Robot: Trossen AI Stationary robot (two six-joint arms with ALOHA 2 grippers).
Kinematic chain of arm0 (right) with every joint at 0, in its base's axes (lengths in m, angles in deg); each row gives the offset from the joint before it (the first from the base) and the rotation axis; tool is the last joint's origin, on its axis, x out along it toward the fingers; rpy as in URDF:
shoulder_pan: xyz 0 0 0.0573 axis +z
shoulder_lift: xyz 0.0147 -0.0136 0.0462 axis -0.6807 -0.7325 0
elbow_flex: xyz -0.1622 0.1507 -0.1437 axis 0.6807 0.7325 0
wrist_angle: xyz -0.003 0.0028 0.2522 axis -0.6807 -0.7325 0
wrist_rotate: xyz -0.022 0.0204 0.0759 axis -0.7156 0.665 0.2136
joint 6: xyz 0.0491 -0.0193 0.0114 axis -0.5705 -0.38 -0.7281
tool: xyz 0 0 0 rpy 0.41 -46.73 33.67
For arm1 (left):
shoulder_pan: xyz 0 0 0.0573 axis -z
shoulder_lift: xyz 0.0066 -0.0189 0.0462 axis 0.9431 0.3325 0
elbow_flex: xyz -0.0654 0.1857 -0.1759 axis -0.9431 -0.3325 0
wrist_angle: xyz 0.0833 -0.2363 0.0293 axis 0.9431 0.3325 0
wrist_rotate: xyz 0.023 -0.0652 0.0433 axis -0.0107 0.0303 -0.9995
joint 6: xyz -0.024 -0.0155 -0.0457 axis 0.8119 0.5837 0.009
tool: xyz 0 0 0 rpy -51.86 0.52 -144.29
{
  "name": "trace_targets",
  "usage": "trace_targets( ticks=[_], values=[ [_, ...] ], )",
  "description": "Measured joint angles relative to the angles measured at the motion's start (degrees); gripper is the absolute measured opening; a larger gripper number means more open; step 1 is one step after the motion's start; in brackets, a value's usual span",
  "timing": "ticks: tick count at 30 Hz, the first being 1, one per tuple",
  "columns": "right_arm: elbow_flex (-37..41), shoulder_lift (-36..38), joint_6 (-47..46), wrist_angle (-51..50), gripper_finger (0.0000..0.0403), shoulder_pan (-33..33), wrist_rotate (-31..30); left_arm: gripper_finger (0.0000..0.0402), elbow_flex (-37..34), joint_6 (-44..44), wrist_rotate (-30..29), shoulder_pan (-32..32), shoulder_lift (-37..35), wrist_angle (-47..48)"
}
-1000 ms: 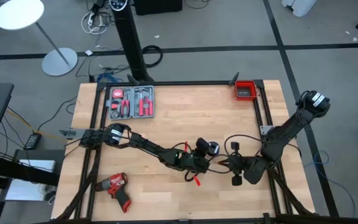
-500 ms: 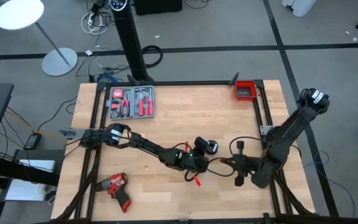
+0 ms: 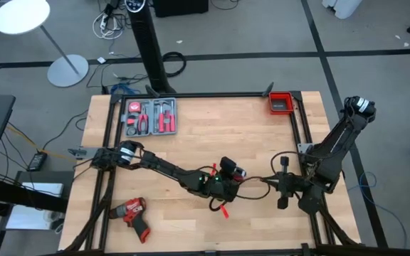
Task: Coil cords
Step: Coil the red wire onto the spool
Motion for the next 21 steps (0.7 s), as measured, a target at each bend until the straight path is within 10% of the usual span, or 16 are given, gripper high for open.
trace_targets(
  ticks=[21],
  values=[
    [0.0,5.5,1.4,-4.1,0.0,6.0,-9.1,0.0,17.1,5.7,-2.2,2.5,-0.7,19.1]
  ],
)
